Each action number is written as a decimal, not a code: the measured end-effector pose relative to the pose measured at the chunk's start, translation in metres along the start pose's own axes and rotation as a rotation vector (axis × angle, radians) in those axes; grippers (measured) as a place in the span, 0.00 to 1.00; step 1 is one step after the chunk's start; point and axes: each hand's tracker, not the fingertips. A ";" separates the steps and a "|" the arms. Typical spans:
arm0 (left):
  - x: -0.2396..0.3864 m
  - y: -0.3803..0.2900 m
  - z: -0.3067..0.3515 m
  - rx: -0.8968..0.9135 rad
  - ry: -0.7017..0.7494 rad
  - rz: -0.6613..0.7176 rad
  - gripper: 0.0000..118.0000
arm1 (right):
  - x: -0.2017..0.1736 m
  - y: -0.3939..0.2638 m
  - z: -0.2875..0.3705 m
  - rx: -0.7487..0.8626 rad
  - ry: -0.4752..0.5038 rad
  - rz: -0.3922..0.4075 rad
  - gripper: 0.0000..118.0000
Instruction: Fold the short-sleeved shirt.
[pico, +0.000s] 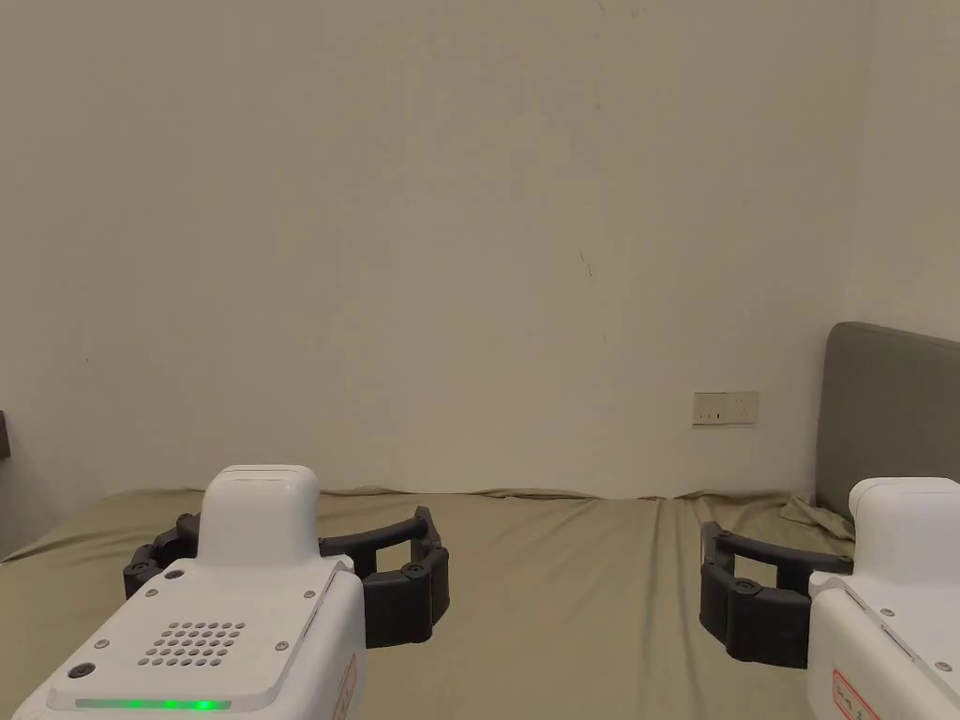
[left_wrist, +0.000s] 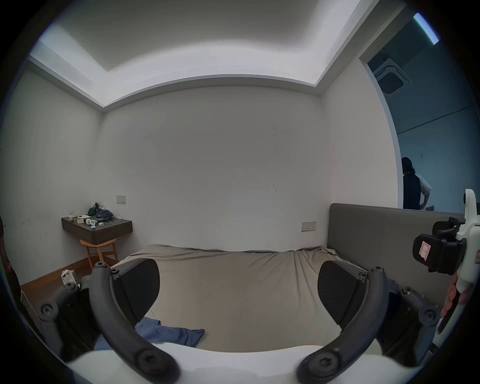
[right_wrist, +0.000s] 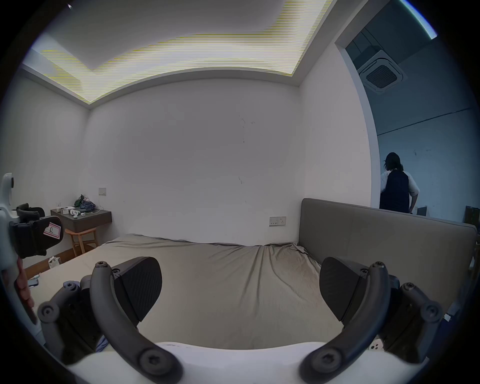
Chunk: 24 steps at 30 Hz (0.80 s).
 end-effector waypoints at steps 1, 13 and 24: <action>0.000 0.000 0.000 -0.001 -0.001 0.001 1.00 | 0.000 0.000 0.000 0.002 0.001 0.000 1.00; -0.001 -0.003 0.001 -0.003 0.002 -0.014 1.00 | 0.000 -0.001 0.000 -0.002 -0.004 -0.007 1.00; -0.004 -0.001 0.001 -0.008 0.006 -0.009 1.00 | -0.003 0.002 0.001 0.008 0.000 -0.001 1.00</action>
